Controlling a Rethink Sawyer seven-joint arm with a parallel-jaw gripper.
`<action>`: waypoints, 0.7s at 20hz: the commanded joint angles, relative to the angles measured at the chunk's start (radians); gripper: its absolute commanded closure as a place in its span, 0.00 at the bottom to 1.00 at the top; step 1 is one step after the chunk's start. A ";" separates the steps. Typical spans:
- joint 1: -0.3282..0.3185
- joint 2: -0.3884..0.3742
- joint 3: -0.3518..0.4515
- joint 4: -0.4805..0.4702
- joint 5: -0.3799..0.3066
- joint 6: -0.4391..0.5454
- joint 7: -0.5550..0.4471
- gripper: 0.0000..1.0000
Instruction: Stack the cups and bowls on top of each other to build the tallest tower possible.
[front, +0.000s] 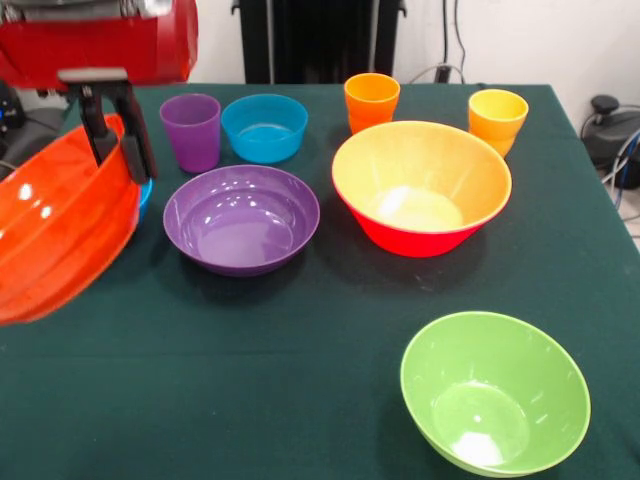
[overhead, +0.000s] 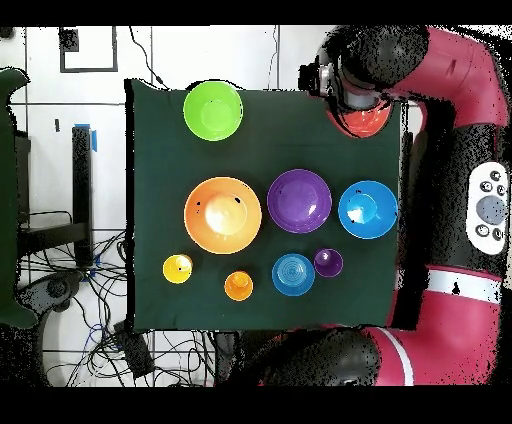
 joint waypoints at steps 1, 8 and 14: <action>0.021 -0.065 -0.014 0.159 0.000 0.085 -0.097 1.00; 0.002 -0.160 -0.022 0.331 0.043 0.015 -0.046 1.00; 0.010 -0.229 -0.030 0.455 0.073 -0.030 0.010 1.00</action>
